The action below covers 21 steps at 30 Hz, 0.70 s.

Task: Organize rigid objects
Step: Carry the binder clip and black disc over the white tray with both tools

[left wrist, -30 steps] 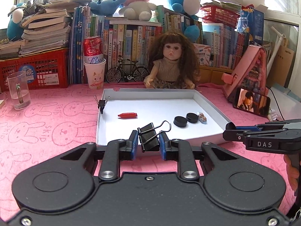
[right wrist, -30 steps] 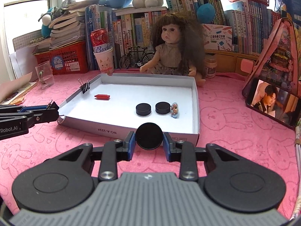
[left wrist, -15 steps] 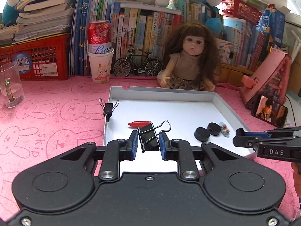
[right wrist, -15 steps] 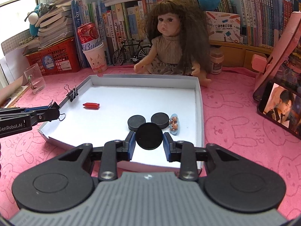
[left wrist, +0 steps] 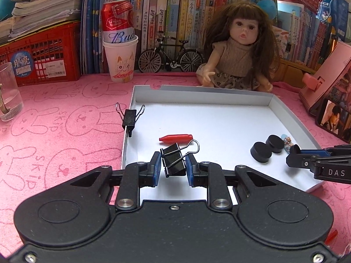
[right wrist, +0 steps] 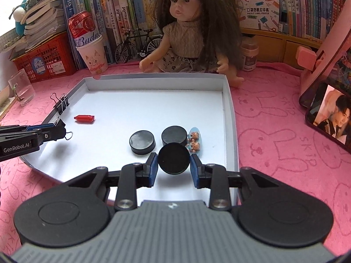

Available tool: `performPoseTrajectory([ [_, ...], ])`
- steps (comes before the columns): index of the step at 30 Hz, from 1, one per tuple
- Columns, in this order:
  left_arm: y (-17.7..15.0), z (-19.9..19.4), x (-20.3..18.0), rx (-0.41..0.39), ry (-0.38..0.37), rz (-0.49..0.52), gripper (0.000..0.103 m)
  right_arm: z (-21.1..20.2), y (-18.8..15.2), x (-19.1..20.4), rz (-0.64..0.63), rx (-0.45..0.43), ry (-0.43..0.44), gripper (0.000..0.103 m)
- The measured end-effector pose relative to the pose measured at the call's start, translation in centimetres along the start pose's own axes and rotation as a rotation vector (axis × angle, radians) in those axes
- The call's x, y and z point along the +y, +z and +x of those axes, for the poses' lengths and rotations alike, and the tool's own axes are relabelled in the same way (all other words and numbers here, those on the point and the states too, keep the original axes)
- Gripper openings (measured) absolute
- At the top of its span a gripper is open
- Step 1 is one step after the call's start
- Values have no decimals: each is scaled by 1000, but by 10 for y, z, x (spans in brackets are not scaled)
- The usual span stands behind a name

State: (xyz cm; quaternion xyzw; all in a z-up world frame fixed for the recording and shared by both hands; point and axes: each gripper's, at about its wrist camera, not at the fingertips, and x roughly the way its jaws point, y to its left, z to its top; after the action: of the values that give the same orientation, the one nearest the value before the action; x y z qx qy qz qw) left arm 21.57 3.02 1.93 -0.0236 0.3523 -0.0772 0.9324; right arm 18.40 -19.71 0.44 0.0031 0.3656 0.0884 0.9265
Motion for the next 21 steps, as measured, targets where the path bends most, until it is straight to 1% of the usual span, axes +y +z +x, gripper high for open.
performPoseTrajectory([
  [9, 0, 15, 2, 16, 15, -10, 22, 8, 1, 0, -7, 14, -19, 36],
  [21, 2, 19, 1, 12, 14, -11, 22, 12, 3, 2, -9, 15, -37, 36],
])
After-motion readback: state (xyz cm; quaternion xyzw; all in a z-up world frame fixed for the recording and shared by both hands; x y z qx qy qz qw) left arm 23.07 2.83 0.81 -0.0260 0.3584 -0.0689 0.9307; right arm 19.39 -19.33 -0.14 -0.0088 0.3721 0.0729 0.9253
